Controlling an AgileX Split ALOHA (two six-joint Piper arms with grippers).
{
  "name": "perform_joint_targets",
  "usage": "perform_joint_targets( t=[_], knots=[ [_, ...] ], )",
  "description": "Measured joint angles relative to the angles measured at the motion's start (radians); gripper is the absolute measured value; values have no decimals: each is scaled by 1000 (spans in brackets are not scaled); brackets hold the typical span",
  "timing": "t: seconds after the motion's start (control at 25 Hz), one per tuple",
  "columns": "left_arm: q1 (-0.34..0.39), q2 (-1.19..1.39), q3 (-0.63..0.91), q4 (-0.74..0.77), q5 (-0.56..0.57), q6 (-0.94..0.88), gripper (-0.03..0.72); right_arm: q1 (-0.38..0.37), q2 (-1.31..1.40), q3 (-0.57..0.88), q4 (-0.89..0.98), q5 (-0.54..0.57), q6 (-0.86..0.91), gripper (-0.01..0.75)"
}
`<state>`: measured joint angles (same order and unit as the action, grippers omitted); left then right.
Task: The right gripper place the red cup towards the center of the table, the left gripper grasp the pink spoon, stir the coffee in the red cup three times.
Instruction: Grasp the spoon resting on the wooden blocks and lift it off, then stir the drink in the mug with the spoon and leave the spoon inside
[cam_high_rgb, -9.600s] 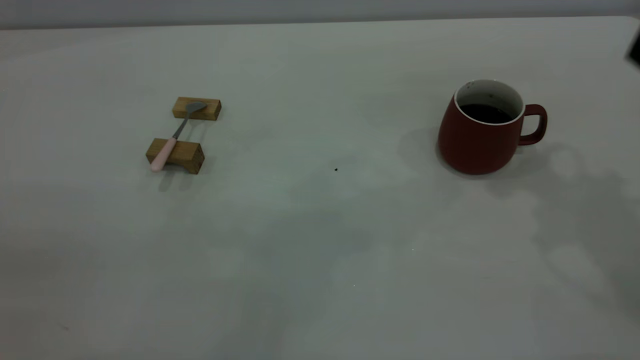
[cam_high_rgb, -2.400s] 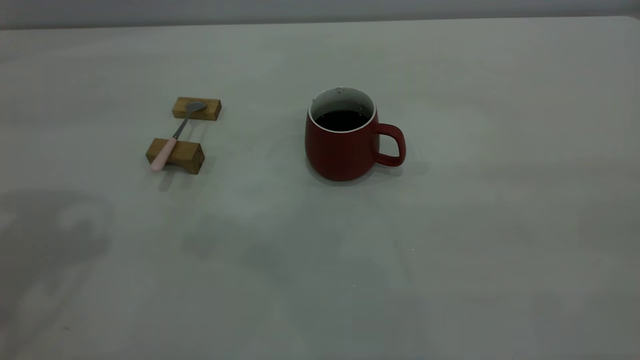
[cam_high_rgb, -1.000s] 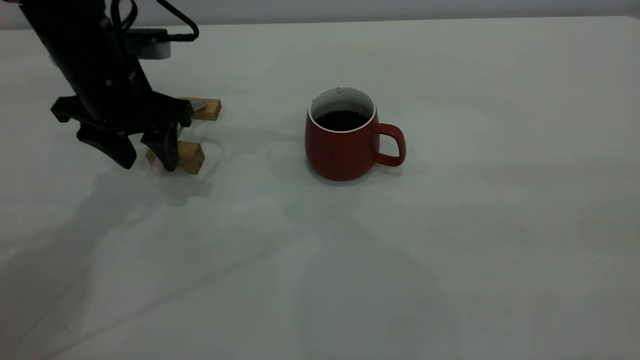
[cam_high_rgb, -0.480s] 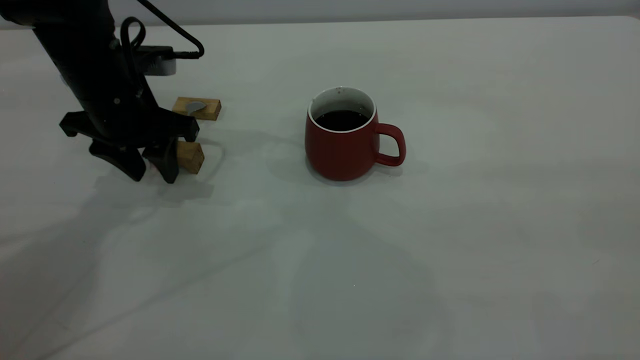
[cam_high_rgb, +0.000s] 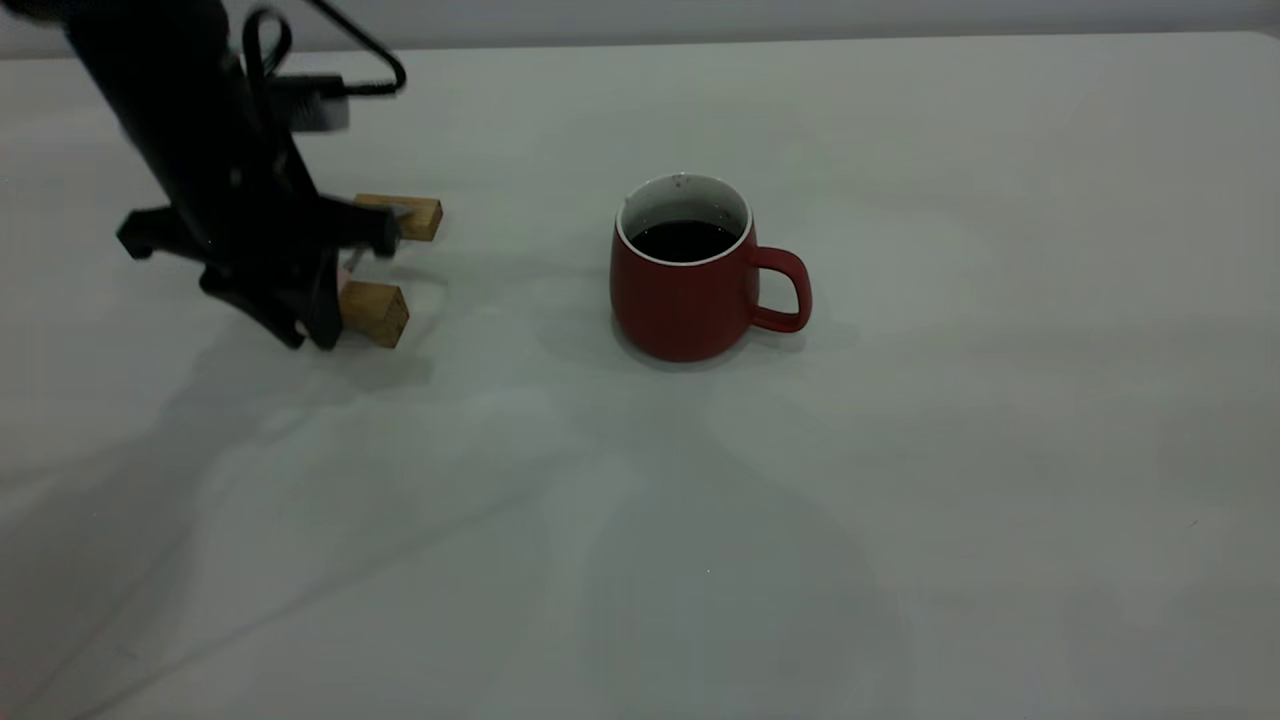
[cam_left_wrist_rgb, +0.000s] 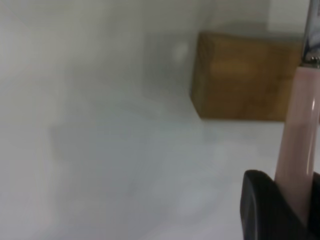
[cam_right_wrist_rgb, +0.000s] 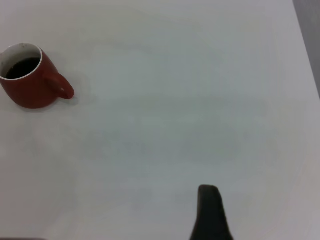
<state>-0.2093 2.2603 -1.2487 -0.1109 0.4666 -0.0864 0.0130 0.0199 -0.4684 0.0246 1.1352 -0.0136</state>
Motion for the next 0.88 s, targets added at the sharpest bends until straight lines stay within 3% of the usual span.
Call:
perform_joint_targets(
  t=[0.2, 0.44, 0.64, 0.88],
  knots=[
    [0, -88, -111, -197, 252, -178, 173, 0, 0, 0, 0, 0, 0, 591],
    [0, -124, -172, -547, 529, -612, 173, 0, 0, 0, 0, 0, 0, 591],
    [-2, -124, -174, -932, 565, -829, 173, 0, 0, 0, 0, 0, 0, 591],
    [-41, -124, -174, -1161, 560, -819, 173, 0, 0, 0, 0, 0, 0, 591]
  ],
)
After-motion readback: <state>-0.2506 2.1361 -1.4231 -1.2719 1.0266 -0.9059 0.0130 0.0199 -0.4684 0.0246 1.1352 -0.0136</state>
